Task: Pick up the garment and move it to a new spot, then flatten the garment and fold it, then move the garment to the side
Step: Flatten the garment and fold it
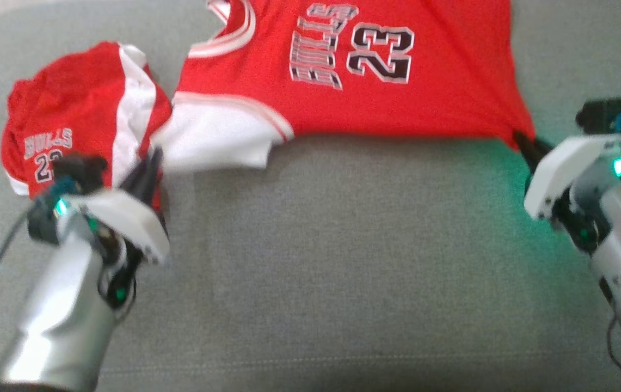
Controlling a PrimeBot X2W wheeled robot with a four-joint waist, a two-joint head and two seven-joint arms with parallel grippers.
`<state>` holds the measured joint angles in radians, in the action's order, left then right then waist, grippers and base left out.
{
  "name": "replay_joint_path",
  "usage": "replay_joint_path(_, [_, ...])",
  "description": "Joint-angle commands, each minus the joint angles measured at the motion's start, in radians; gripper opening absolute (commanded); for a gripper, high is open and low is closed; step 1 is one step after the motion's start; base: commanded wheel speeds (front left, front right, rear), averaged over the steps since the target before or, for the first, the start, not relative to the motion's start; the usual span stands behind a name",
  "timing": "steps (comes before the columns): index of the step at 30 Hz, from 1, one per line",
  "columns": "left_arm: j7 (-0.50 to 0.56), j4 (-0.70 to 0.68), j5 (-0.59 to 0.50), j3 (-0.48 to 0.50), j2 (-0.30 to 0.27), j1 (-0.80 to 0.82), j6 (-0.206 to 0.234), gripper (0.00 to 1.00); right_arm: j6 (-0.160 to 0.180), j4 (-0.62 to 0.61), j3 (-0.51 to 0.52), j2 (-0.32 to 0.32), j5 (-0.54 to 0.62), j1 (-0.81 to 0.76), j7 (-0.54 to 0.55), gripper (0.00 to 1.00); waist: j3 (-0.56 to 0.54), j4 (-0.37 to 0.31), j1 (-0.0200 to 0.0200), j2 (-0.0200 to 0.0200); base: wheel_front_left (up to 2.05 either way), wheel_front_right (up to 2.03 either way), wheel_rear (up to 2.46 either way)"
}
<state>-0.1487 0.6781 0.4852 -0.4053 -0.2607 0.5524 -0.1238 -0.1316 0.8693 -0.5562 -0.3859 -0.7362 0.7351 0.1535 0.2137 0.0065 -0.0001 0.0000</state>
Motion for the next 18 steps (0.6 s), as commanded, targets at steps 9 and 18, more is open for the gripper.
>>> replay_joint_path(9, [0.1, -0.193, 0.089, -0.095, -0.128, -0.127, -0.006, 0.0, 0.001, 0.023, -0.1, -0.112, -0.018, -0.057, -0.011, 0.0, -0.087, 0.024, 0.0001, 0.0, 0.0, 0.0, 0.0])
replay_joint_path(18, [0.235, -0.397, 0.269, -0.221, -0.25, -0.227, -0.007, 0.0, 0.001, 0.006, -0.217, -0.179, -0.057, -0.088, 0.04, 0.0, -0.141, 0.02, 0.0001, 0.0, 0.0, 0.0, 0.0])
